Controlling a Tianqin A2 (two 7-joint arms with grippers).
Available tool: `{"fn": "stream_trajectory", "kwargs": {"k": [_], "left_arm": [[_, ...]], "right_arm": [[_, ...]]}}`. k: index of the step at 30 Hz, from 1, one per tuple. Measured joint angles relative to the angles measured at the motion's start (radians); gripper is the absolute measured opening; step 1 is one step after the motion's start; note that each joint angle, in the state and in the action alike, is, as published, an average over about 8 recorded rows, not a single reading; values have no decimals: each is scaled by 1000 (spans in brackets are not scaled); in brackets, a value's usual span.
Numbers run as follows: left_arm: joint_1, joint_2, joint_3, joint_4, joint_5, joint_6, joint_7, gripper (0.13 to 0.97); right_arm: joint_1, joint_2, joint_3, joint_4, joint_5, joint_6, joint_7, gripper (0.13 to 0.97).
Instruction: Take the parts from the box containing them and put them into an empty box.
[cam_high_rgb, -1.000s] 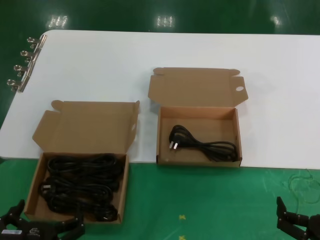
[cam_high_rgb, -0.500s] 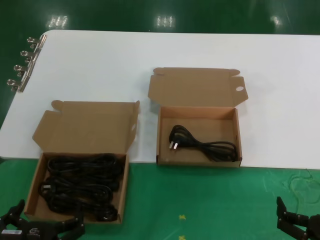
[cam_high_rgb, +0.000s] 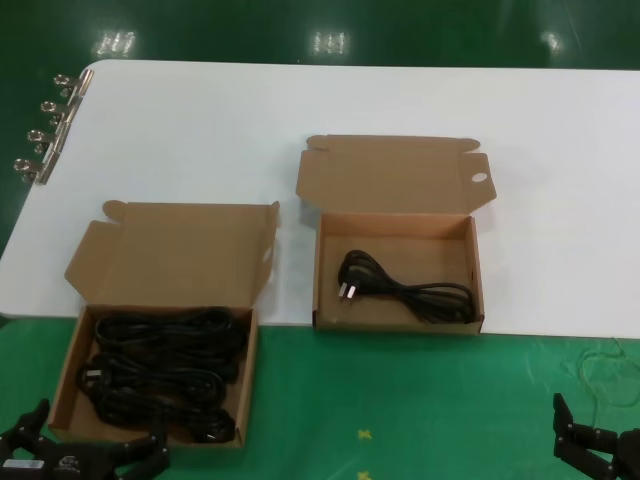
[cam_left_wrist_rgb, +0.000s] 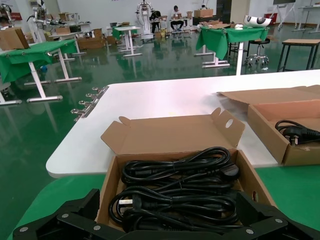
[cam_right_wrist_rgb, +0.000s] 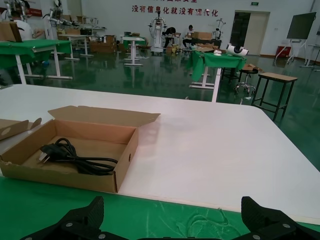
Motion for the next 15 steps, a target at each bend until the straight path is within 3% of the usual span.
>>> {"fn": "stream_trajectory", "kwargs": {"k": [15], "left_arm": [[0, 0, 0, 0, 0, 0, 0, 966]], "right_arm": [[0, 0, 0, 0, 0, 0, 0, 966]]}}
